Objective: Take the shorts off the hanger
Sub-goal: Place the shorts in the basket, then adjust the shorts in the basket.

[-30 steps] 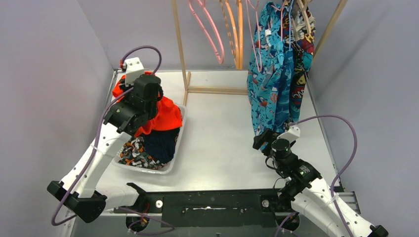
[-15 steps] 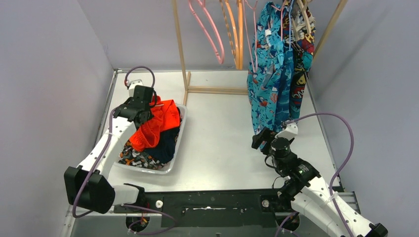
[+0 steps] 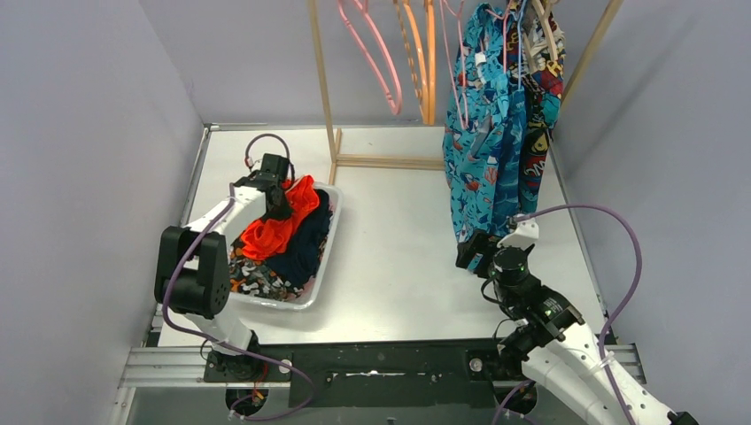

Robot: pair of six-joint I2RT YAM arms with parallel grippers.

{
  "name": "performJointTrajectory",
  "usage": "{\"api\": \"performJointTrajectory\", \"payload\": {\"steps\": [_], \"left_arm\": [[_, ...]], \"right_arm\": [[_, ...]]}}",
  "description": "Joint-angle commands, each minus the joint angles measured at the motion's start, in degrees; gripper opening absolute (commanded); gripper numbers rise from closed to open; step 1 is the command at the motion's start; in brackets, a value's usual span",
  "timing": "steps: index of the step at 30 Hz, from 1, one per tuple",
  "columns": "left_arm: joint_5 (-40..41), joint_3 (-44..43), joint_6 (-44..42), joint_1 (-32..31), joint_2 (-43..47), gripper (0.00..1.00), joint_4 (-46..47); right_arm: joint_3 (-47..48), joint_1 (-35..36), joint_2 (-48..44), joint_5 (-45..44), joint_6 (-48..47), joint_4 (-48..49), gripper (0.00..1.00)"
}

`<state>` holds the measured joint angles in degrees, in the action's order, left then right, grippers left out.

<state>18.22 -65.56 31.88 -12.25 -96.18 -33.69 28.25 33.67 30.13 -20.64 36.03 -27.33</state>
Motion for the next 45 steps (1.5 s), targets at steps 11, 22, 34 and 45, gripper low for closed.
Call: {"api": "performJointTrajectory", "payload": {"steps": [11, 22, 34, 45], "left_arm": [[-3.4, 1.6, 6.3, -0.4, 4.5, 0.35, -6.2], [-9.9, -9.1, 1.3, 0.0, 15.1, 0.65, -3.8], [-12.1, -14.1, -1.6, 3.9, -4.0, 0.69, 1.2], [-9.5, 3.2, 3.0, -0.5, 5.2, 0.09, 7.3]], "right_arm": [[4.3, -0.5, 1.8, -0.7, -2.3, 0.2, 0.86], [5.0, -0.6, 1.5, -1.5, -1.5, -0.4, 0.86], [6.3, -0.6, 1.1, -2.3, -0.6, -2.3, 0.86], [5.3, -0.8, 0.0, -2.7, -0.1, -2.4, 0.87]]}}
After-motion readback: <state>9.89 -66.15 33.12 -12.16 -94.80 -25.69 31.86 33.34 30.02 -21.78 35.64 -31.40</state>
